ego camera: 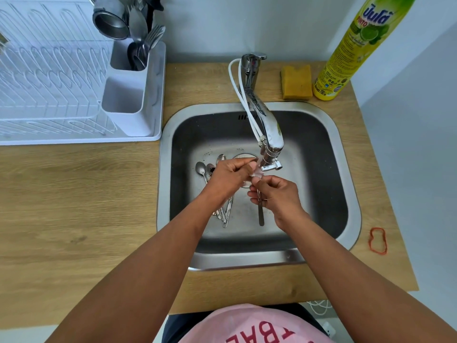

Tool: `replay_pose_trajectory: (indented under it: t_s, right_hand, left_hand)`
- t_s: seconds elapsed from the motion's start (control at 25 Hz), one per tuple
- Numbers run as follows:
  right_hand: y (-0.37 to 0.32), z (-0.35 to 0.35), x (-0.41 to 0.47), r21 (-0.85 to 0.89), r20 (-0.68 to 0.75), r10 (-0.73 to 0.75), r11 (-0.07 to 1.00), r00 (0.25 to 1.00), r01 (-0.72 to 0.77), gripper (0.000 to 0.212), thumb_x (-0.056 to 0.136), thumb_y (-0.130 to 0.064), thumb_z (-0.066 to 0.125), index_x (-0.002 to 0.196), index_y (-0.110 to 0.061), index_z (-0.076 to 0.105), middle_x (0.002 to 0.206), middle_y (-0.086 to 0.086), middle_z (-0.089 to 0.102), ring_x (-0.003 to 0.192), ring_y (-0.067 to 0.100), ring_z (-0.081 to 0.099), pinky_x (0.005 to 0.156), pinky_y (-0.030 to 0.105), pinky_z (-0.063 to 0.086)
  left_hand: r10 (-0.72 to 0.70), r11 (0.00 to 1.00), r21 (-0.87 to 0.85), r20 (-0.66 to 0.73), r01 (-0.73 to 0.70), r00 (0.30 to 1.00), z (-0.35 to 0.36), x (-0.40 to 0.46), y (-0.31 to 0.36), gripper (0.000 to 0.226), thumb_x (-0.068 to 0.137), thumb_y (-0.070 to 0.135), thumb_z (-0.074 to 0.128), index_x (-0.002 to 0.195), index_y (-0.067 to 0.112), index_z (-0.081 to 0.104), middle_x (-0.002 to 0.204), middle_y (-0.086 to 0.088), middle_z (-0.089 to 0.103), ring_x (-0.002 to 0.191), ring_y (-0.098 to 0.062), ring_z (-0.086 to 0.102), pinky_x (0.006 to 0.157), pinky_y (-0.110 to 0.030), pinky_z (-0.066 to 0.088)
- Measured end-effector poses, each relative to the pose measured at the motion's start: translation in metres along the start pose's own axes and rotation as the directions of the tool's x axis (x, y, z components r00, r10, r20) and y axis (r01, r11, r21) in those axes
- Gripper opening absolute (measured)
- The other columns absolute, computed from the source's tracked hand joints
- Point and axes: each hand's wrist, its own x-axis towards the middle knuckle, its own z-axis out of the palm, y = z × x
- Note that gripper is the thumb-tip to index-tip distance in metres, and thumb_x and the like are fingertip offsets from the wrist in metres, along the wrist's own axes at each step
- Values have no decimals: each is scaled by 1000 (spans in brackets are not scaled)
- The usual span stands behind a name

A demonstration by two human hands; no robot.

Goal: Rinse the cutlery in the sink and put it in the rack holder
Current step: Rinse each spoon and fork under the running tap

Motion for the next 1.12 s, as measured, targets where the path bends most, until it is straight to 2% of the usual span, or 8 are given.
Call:
replay_pose_trajectory:
  t_s: [0.2,0.4,0.56,0.72,0.84,0.92,1.0,1.12]
  right_hand:
    - [21,-15,19,-403,-103,-61,915,993,14,18,94,-20,69,81,-13,77,84,14,79,84,30,76,75,44,64]
    - [33,-29,47,-621,-234,-110,781,966,-62,11,85,-24,76,75,-19,77,75,-2,75,83,23,72,69,24,50]
    - [42,-47,65,-589,-348,-38,786,937,-188,16,81,-26,81,68,-20,76,83,4,79,85,27,74,83,34,60]
    - [40,-60,76,-668,-372,-52,708,927,-228,16,79,-29,84,73,-15,79,91,9,80,83,25,71,74,22,49]
    - [36,-60,73,-739,-360,-87,635,929,-226,16,81,-30,81,75,-17,74,91,9,79,74,23,62,69,23,45]
    - [31,-54,65,-788,-316,-216,601,924,-129,14,85,-30,75,84,-16,75,92,8,78,77,26,64,68,28,50]
    - [25,-39,52,-735,-241,-295,678,925,24,17,87,-32,70,90,-16,78,90,7,79,82,28,70,75,35,56]
    - [17,-4,34,-384,-85,-63,923,994,26,15,86,-33,71,82,-20,77,78,0,79,74,20,74,74,40,60]
  left_hand:
    - [-127,962,189,-337,199,933,-12,-1,-39,16,96,16,66,97,16,82,84,1,82,77,-22,78,62,-28,61]
    - [-141,586,689,-430,425,892,-10,4,-71,22,87,33,68,81,13,73,81,-6,72,79,-32,68,67,-35,55]
    - [-153,426,797,-404,429,902,2,15,-74,16,87,27,70,91,11,69,92,-13,71,87,-36,70,64,-32,46]
    - [-278,579,669,-374,465,885,-4,19,-69,12,83,13,67,78,4,74,74,-11,76,66,-27,73,61,-30,58]
    - [-381,782,378,-341,496,860,-4,14,-61,15,87,11,77,77,4,68,63,-13,72,35,-14,63,39,-22,50]
    - [-420,866,160,-280,474,863,-3,9,-56,16,87,9,80,84,4,65,65,-13,68,35,-10,61,34,-20,45]
    - [-457,884,3,-207,468,865,-1,6,-51,16,86,11,81,91,4,67,70,-10,68,41,-8,62,35,-19,44]
    - [-488,873,-72,-115,482,865,2,0,-46,12,87,14,80,94,8,72,76,-7,71,45,-7,59,38,-18,41]
